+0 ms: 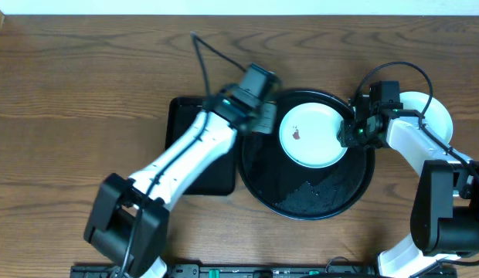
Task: Clean dirty plates on tray and stack at the side
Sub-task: 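Scrub stained plate surface with sponge in left gripper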
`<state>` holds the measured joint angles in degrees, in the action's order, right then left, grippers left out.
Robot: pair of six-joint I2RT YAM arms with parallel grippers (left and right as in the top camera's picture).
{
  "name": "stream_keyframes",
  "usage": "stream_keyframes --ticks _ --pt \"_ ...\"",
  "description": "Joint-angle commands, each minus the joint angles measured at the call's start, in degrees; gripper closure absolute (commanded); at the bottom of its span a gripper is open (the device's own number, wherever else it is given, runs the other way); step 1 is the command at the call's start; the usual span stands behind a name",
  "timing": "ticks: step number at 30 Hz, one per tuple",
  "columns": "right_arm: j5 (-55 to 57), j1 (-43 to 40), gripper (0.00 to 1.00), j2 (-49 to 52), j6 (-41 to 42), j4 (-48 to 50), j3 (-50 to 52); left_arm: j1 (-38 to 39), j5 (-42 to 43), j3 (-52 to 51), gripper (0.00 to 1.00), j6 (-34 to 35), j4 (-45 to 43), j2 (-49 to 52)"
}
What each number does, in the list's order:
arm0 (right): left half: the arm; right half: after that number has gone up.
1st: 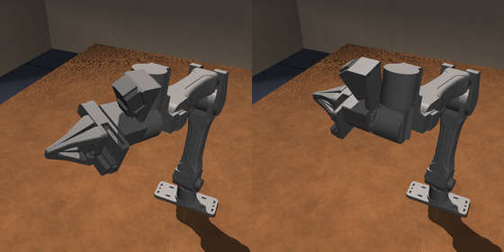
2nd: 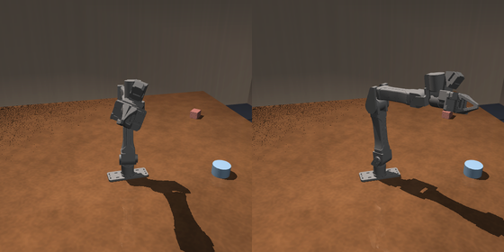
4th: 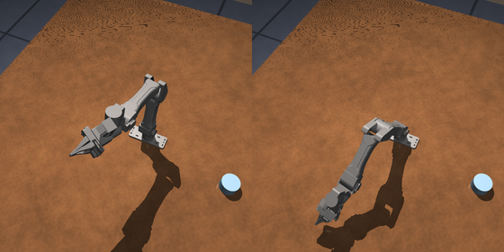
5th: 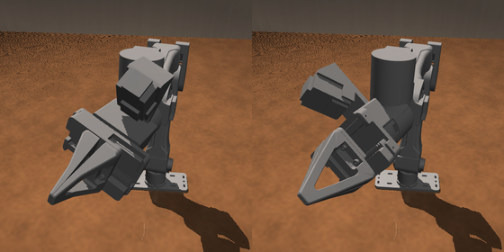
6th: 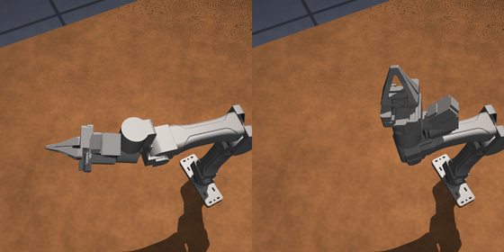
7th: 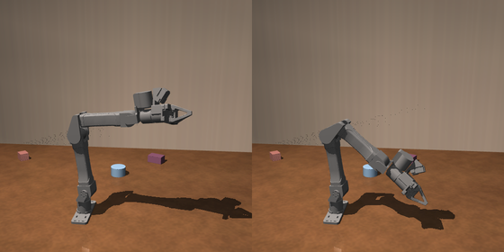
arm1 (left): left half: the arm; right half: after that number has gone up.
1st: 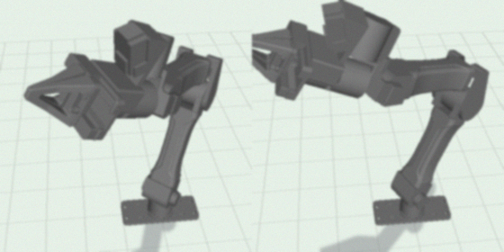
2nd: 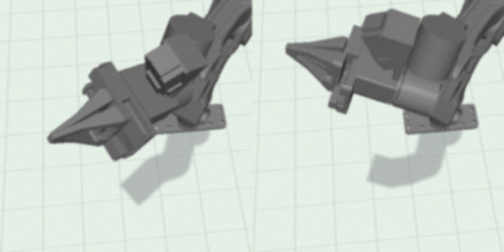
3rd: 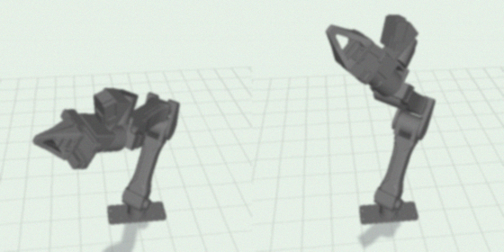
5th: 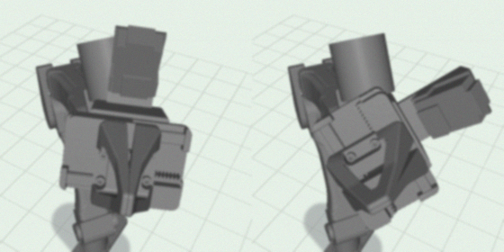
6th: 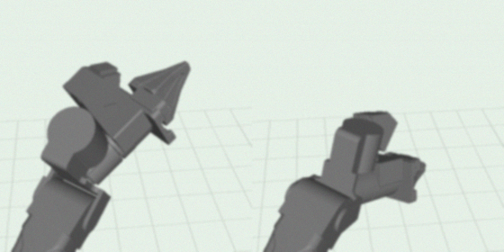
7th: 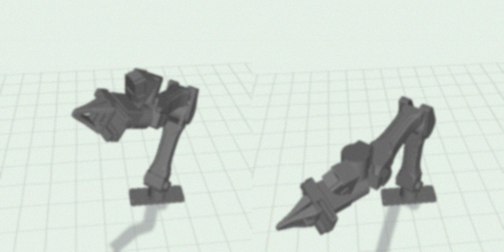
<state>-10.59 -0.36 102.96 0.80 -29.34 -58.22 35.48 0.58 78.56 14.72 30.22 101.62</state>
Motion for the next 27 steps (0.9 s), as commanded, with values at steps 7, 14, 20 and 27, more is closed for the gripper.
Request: stream_keyframes --ticks 7,14,20,27 --pt "-0.44 0.09 0.56 -1.33 -0.22 0.07 -0.15 9.9 0.68 1.27 0.93 -1.33 -6.25 5.44" --pt "-0.44 0.09 0.56 -1.33 -0.24 0.04 -0.15 11.85 -0.2 1.27 0.93 -13.92 -15.26 11.37" --pt "-0.44 0.09 0.56 -1.33 -0.22 0.07 -0.15 11.85 -8.5 1.27 0.93 -25.62 -21.11 16.87" --pt "-0.44 0.09 0.56 -1.33 -0.22 0.09 -0.15 11.72 -13.33 1.29 0.93 -29.64 -22.01 17.53"
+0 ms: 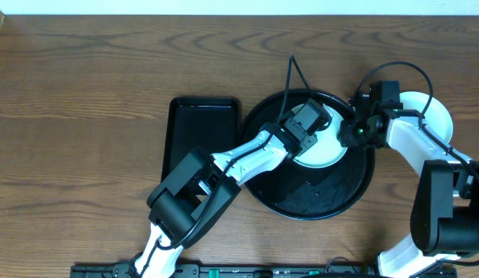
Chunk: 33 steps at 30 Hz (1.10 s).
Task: Clean dirty plates on tray and stack at the side
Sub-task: 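Scrub stained plate surface with sponge in left gripper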
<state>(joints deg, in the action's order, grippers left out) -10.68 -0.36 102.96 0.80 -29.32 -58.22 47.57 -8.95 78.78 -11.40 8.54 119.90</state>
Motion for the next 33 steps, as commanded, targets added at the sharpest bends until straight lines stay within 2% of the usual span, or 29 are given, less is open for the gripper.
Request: stream_keyframes --ticks 1,13,17,21,25,26,33 --pt "-0.35 0.09 0.56 -1.33 -0.22 0.07 -0.15 -0.46 -3.78 1.07 0.93 -2.89 -0.35 -0.74" --pt "-0.35 0.09 0.57 -1.33 -0.22 0.15 -0.15 -3.3 -3.48 1.73 0.93 -1.88 -1.88 -0.85" --pt "-0.35 0.09 0.57 -1.33 -0.22 0.15 -0.15 -3.26 1.25 1.7 0.93 -1.86 -1.46 -0.52" --pt "-0.35 0.09 0.57 -1.33 -0.22 0.15 -0.15 -3.15 1.4 1.7 0.93 -1.86 -1.33 -0.07" --pt "-0.35 0.09 0.74 -1.33 -0.22 0.2 -0.15 -3.15 1.36 1.7 0.93 -1.86 -0.48 -0.04" --pt "-0.35 0.09 0.75 -1.33 -0.22 0.2 -0.15 -3.15 1.36 1.7 0.93 -1.84 -0.2 -0.04" --pt "-0.42 0.09 0.68 -1.33 -0.22 0.31 -0.13 -3.15 1.38 1.38 0.93 -1.81 0.98 -0.02"
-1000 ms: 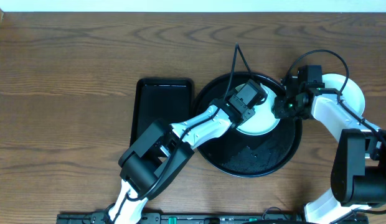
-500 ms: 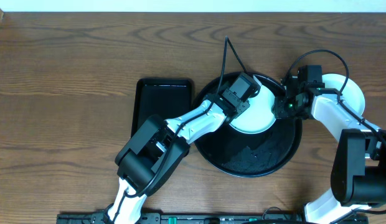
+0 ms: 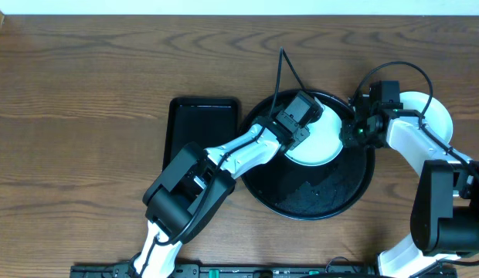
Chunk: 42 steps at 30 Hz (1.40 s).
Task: Clean dirty plates on tray and stack at the side
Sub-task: 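Scrub stained plate surface with sponge in left gripper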
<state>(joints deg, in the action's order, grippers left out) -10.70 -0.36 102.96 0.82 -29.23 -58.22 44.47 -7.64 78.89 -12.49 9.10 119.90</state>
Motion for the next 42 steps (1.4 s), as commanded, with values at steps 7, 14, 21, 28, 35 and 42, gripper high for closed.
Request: stream_keyframes --ticks 7,14,21,28,35,42 --pt "-1.44 0.81 0.7 -1.31 -0.28 0.72 -0.09 -0.04 0.11 1.22 0.93 -0.31 0.42 -0.02" --pt "-0.26 0.83 0.76 -0.17 -0.26 0.98 -0.07 -0.04 0.11 1.2 0.93 -0.31 0.2 0.5" --pt "-0.31 0.83 0.99 0.57 -0.26 1.33 -0.07 -0.04 0.11 1.2 0.92 -0.17 -1.14 2.16" --pt "-1.09 0.83 0.99 0.57 -0.26 1.57 -0.07 -0.04 0.17 1.2 0.92 2.29 -1.27 4.66" --pt "-2.03 0.85 0.99 0.57 -0.26 1.84 -0.07 -0.11 4.15 1.2 0.92 2.78 -1.03 4.85" --pt "-2.03 0.83 0.99 0.57 -0.26 1.81 -0.07 -0.11 12.0 1.2 0.92 4.72 1.09 5.55"
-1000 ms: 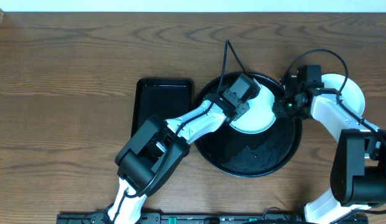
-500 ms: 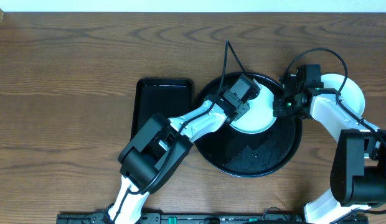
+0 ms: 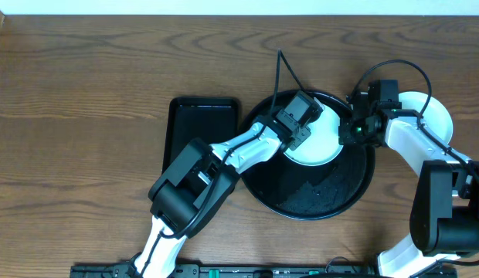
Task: Clean dirty plates on tray and stack at the side
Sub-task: 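Scrub stained plate surface with sponge in left gripper, then carry sponge back and lower it onto black tray with left gripper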
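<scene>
A white plate [image 3: 323,145] lies in the upper part of the round black tray [image 3: 336,189]. My left gripper [image 3: 300,122] is pressed down over the plate's left half. Its fingers are hidden under the wrist, so whatever they hold does not show. My right gripper [image 3: 349,130] is at the plate's right rim and looks shut on it. The plate surface under the left gripper is covered. A second white plate [image 3: 436,116] lies on the table to the right of the tray, partly under the right arm.
A black rectangular tray [image 3: 202,139] lies just left of the round tray, under the left forearm. Dark specks lie on the round tray's floor [image 3: 309,189]. A cable [image 3: 284,69] rises from the left wrist.
The left gripper stays over the plate's left half with barely any shift, and its elbow sits slightly further right. The right gripper is still at the plate's right rim.
The left gripper was first at the gap between the rectangular tray and the round tray, and a red stain showed on the plate, held at its rim by the right gripper. Then the left gripper was down on the plate over the stain, shifting slightly since.
</scene>
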`<state>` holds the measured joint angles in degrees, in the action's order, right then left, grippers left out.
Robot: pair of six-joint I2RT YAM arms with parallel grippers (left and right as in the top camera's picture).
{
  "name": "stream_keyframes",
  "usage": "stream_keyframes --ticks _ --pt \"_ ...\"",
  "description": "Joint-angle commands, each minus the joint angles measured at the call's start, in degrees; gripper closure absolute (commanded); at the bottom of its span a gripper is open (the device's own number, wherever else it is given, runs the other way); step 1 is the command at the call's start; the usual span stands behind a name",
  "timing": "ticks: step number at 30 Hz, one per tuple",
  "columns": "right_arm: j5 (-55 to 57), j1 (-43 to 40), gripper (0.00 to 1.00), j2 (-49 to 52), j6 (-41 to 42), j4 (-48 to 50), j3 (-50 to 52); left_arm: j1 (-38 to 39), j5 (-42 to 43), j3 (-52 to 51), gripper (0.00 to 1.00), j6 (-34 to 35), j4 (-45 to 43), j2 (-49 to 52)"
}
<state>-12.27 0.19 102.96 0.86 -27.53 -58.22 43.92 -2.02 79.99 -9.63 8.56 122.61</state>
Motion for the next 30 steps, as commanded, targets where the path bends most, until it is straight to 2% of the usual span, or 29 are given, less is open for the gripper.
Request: stream_keyframes --ticks 1,13,18,20,25,30 --pt "-0.46 0.28 0.99 0.57 -0.31 0.11 -0.07 0.44 7.19 0.11 0.92 2.05 2.34 2.89" --pt "-0.48 0.28 0.99 0.57 -0.31 0.09 -0.07 0.44 21.57 0.24 0.92 3.17 5.42 2.89" --pt "-0.98 0.31 0.99 0.57 -0.31 0.07 -0.07 -0.85 22.62 2.34 0.92 6.29 5.53 1.75" --pt "-1.53 0.28 0.99 0.57 -0.31 0.09 -0.07 -1.86 22.69 3.26 0.92 8.11 5.49 -0.04" --pt "-1.51 0.28 0.99 0.57 -0.31 0.09 -0.07 -5.64 28.83 4.31 0.92 10.47 2.99 -8.13" --pt "-1.51 0.28 0.98 0.57 -0.31 0.09 -0.07 -10.43 29.07 4.31 0.92 15.45 1.92 -17.27"
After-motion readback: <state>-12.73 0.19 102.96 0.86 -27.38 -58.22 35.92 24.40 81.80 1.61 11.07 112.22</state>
